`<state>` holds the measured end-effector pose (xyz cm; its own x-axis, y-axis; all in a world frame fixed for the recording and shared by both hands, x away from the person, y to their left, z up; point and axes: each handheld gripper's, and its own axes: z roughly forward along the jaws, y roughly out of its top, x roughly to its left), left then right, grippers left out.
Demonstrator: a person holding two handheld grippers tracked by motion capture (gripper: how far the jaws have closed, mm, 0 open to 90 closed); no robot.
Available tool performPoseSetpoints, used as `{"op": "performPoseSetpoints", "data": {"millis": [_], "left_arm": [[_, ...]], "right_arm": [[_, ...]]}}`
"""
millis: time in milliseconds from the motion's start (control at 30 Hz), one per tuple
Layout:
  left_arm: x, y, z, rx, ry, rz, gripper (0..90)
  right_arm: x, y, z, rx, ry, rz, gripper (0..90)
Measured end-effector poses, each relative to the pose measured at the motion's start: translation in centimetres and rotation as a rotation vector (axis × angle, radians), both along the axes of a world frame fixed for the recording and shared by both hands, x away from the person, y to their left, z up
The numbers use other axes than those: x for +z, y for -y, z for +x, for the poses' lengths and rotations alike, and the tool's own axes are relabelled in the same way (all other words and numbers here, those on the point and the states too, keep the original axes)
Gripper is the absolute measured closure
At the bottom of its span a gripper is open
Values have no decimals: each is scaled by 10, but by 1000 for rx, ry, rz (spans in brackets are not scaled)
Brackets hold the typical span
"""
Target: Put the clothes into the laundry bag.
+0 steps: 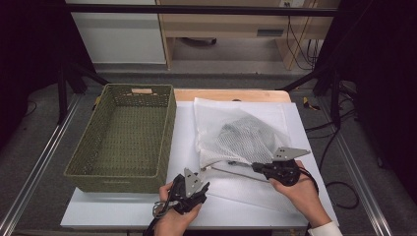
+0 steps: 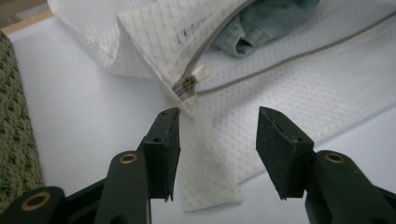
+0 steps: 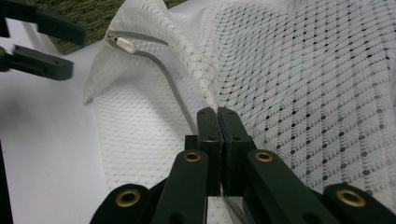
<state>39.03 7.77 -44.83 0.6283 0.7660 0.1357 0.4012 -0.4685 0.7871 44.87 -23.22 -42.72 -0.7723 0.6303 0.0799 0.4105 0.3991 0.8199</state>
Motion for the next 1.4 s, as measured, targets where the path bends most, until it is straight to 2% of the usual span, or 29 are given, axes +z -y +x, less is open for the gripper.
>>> {"op": "performPoseSetpoints", "data": {"millis": [67,200,300,467,567,600,733,800,900,1033,1067,1200,1400], "left_arm": [[-5,3,3,-10,-13,24,502],[-11,6,3,-8,-8,71,508],[-15,4,3,3,-6,74,511],[-22,2,6,3,-39,89,544],[-24,2,6,-5,-67,73,635],[-23,3,7,-13,-77,74,703],[-21,2,6,-37,-89,63,877],[-19,1,5,-42,-96,56,889],[-15,-3,1,-40,-112,7,892],[-8,-8,-6,-46,-119,-30,894],[-6,-10,-9,-53,-121,-29,895],[-5,-14,-19,-64,-136,-66,895],[-1,-19,-30,-77,-144,-89,896]], "right_arm": [[0,0,1,3,3,-1,891],[0,-1,1,8,1,0,891],[0,-1,1,9,0,1,891],[-1,-3,2,15,1,3,890],[0,-4,2,18,0,5,890],[-1,-4,2,18,-3,4,890],[-1,-6,2,21,-4,1,890],[-1,-7,2,24,-2,0,890],[-1,-8,2,25,-4,-8,890],[-2,-10,0,32,-3,-21,890],[-2,-11,-1,38,-3,-25,890],[-2,-14,-6,49,-2,-51,890],[-4,-20,-18,81,-2,-109,890]]}}
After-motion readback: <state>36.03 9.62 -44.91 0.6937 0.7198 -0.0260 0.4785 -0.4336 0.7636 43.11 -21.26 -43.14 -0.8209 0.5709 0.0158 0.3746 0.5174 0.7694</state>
